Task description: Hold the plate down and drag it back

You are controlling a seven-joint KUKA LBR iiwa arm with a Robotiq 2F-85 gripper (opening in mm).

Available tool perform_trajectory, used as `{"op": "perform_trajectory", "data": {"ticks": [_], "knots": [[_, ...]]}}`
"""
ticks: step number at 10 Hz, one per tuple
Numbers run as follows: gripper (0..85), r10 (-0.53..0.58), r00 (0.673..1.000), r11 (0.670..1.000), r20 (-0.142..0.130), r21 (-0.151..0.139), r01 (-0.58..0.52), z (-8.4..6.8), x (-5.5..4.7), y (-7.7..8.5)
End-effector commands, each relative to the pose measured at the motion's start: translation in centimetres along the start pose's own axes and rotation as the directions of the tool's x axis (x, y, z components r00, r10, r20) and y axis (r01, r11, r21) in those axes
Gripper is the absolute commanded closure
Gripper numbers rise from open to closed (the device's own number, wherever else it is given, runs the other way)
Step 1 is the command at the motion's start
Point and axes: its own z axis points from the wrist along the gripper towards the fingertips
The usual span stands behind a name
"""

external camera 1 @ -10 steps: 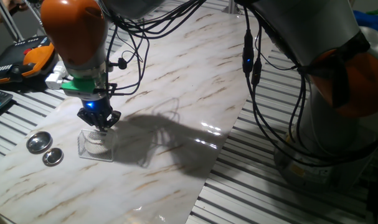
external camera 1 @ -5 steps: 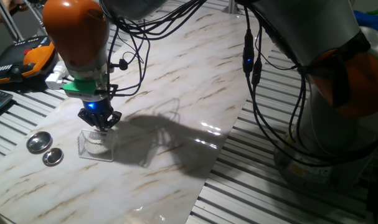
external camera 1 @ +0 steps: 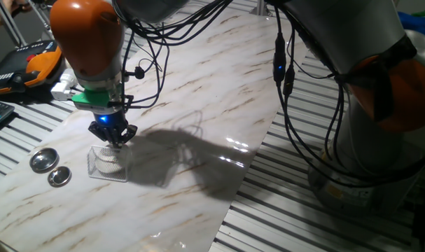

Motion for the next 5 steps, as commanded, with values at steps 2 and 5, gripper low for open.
{"op": "perform_trajectory", "data": {"ticks": [2,5], "knots": [[85.0,-0.004,1.0,1.0,0.006,-0.002,0.004,0.0,-0.4,-0.1],[85.0,-0.018,1.0,1.0,0.01,-0.003,0.018,0.0,-1.4,-0.3]]}}
